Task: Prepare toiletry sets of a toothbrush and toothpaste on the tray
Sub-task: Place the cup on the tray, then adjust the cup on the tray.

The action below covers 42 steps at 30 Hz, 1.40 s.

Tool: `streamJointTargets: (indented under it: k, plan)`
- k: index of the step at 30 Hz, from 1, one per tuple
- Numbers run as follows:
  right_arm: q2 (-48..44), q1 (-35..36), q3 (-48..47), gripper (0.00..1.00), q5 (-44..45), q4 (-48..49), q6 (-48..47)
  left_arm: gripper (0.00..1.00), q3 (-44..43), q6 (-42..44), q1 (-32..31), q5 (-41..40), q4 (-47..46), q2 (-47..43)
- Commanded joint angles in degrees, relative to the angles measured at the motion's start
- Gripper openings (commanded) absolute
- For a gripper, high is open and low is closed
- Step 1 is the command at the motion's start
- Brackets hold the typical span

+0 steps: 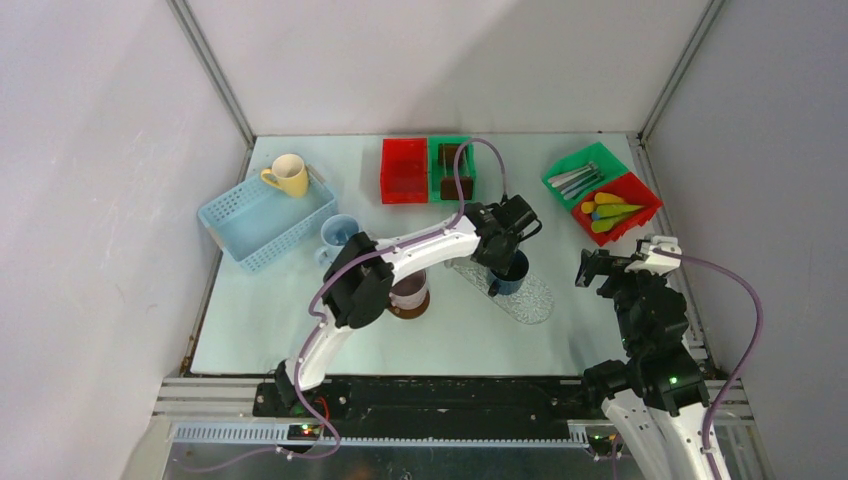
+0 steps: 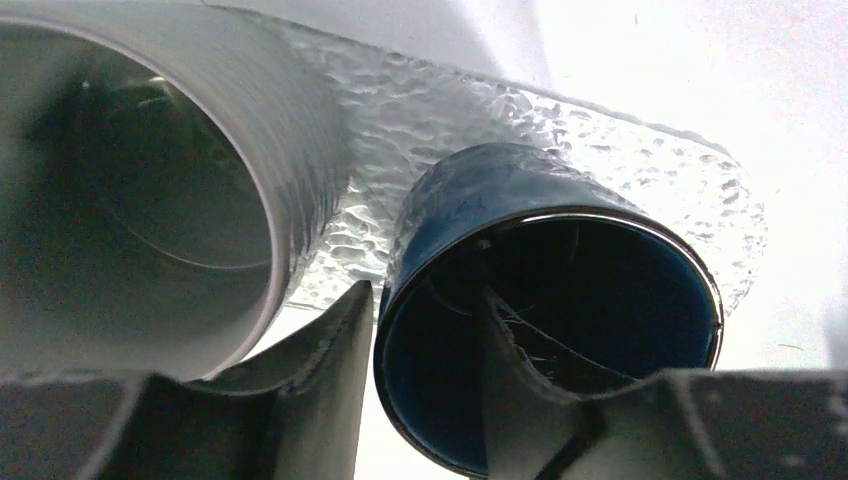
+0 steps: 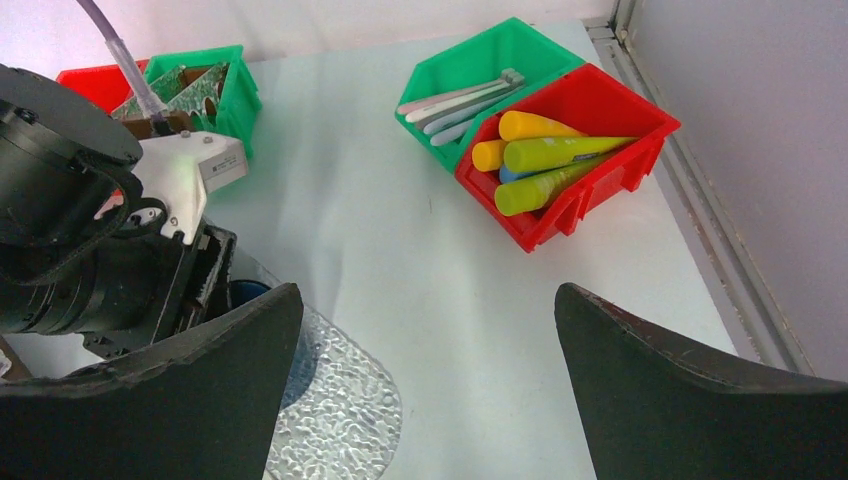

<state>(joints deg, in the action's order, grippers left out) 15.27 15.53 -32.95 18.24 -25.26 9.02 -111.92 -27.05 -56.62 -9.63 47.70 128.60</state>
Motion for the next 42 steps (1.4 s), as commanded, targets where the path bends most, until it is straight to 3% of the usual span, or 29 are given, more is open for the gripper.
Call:
streamJointTargets:
  k: [1, 13, 21, 30, 37, 42]
  plan:
    - [0.7, 0.2, -1.5, 1.0, 0.2, 1.0, 0.1, 0.49, 1.2, -1.4, -0.1, 1.5, -0.9, -4.3]
    - [4.6, 0.2, -4.2, 1.0, -3.5, -1.3, 2.9, 0.73, 2.1, -2.6, -0.1, 2.5, 4.1, -16.4]
    - [20.9, 0.2, -13.3, 0.95, -13.5, -10.6, 5.9, 0.94, 1.5, -0.2, 3.4, -2.9, 7.2, -30.0]
    - [35.5, 1.8, -21.7, 0.87, -17.5, -17.2, 3.3, 1.0, 9.5, 4.2, 17.9, -7.4, 7.1, -45.3]
    - [48.1, 7.6, -26.0, 0.79, -15.5, -18.7, 1.5, 1.0, 26.6, 5.4, 32.3, -12.6, -1.0, -63.2]
    - [56.8, 9.5, -27.2, 0.65, -12.8, -18.6, 1.1, 1.0, 37.6, 8.2, 36.7, -21.1, -9.0, -74.0]
